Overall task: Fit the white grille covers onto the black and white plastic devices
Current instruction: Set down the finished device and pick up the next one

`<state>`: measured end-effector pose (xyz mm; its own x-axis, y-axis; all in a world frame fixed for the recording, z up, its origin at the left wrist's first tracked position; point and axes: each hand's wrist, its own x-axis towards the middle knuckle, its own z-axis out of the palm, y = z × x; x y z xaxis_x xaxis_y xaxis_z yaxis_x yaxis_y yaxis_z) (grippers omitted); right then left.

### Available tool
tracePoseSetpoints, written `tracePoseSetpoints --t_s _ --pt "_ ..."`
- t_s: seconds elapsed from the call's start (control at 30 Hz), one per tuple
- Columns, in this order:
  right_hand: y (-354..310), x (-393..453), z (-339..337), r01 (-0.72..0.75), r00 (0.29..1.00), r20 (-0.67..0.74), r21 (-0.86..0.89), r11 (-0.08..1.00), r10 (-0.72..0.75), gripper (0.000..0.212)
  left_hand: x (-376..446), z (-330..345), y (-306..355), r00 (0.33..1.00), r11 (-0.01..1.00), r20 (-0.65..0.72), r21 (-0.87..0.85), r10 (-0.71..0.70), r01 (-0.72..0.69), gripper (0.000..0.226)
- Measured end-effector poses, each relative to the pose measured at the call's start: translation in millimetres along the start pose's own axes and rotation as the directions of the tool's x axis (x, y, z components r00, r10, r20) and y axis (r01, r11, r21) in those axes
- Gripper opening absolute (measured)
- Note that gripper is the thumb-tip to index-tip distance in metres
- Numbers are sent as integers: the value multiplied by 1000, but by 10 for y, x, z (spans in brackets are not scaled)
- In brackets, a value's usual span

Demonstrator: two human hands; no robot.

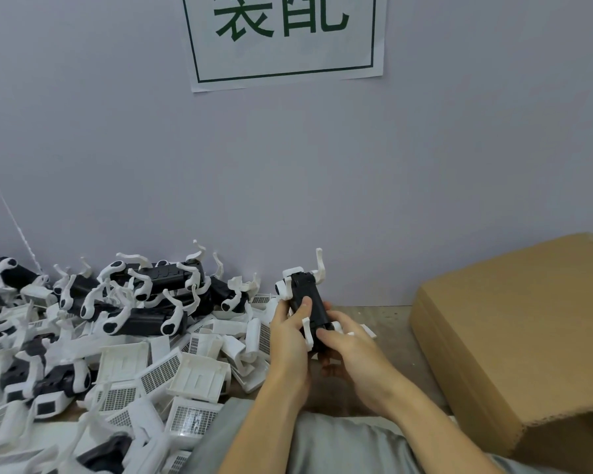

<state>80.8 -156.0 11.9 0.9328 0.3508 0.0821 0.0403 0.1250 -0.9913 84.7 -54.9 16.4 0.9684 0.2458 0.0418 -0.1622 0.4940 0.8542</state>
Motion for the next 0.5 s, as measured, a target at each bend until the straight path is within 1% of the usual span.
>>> tracePoseSetpoints --t_s 0.1,0.2,0.23,0.3,0.4,0.5 --pt "34 28 -21 -12 999 34 33 999 11 35 -7 10 12 1000 1000 -21 -26 -12 12 17" --pt "40 27 -11 -17 999 48 27 999 16 31 -5 8 26 998 998 -43 -57 -37 34 16" --pt "39 29 -8 -27 999 47 22 999 26 33 -1 7 26 998 997 -50 -63 -44 41 16" --pt "42 37 -14 -38 999 37 14 999 38 37 8 6 20 997 998 -63 -45 -44 42 16" --pt "63 54 -43 -50 999 15 5 999 50 35 18 24 1 998 1000 -59 11 -5 5 14" --pt "73 63 -59 -64 998 6 -4 998 64 34 18 28 -6 998 1000 -58 11 -2 3 15"
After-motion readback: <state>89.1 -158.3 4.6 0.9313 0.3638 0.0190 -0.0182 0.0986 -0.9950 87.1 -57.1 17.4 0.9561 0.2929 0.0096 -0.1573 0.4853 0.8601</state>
